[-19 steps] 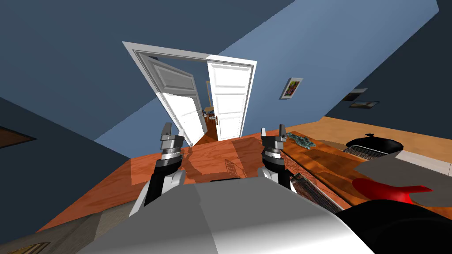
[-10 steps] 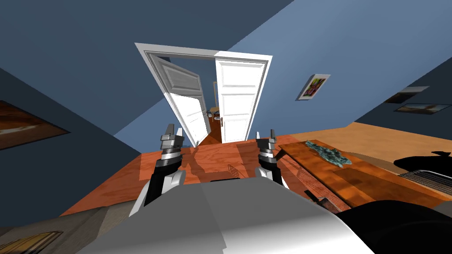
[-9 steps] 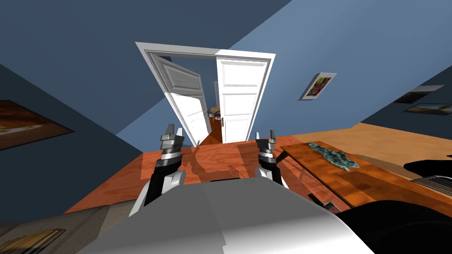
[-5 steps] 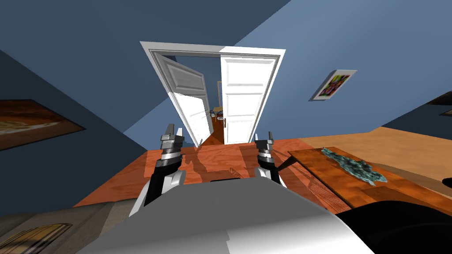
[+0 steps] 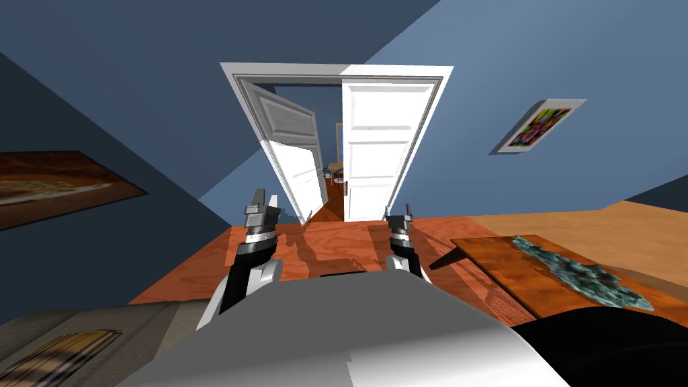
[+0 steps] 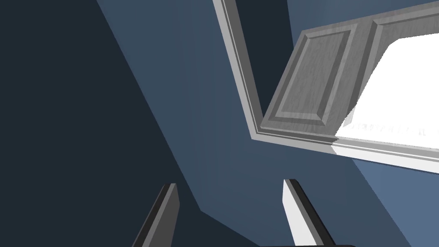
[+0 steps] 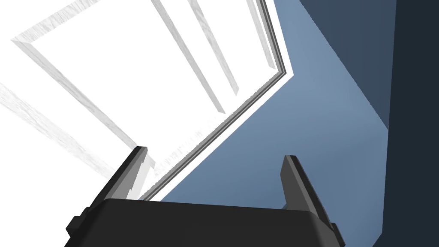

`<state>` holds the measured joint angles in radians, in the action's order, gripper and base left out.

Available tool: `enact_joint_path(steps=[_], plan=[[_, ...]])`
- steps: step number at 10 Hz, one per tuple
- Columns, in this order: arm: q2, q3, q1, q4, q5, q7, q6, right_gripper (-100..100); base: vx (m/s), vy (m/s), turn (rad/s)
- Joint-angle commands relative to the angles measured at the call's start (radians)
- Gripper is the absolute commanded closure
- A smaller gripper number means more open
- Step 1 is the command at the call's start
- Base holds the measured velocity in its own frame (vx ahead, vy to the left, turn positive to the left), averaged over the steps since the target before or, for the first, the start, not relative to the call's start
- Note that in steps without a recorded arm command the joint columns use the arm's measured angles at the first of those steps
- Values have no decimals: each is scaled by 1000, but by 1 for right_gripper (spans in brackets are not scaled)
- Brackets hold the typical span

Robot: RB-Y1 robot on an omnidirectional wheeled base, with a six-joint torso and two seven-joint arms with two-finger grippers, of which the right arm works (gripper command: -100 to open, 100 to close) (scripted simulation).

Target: Push the door open

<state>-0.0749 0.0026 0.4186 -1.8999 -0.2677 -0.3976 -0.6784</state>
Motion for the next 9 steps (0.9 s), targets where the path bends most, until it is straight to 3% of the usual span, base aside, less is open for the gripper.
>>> enact_joint_path(steps=[1, 3, 9], plan=[[-3, 1, -8, 28, -13, -23, -5, -100, 95, -11, 97], [-8, 2, -28, 91, -38, -66, -18, -100, 133, 1, 120], [-14, 4, -68, 218, -89, -155, -44, -100, 113, -5, 120]])
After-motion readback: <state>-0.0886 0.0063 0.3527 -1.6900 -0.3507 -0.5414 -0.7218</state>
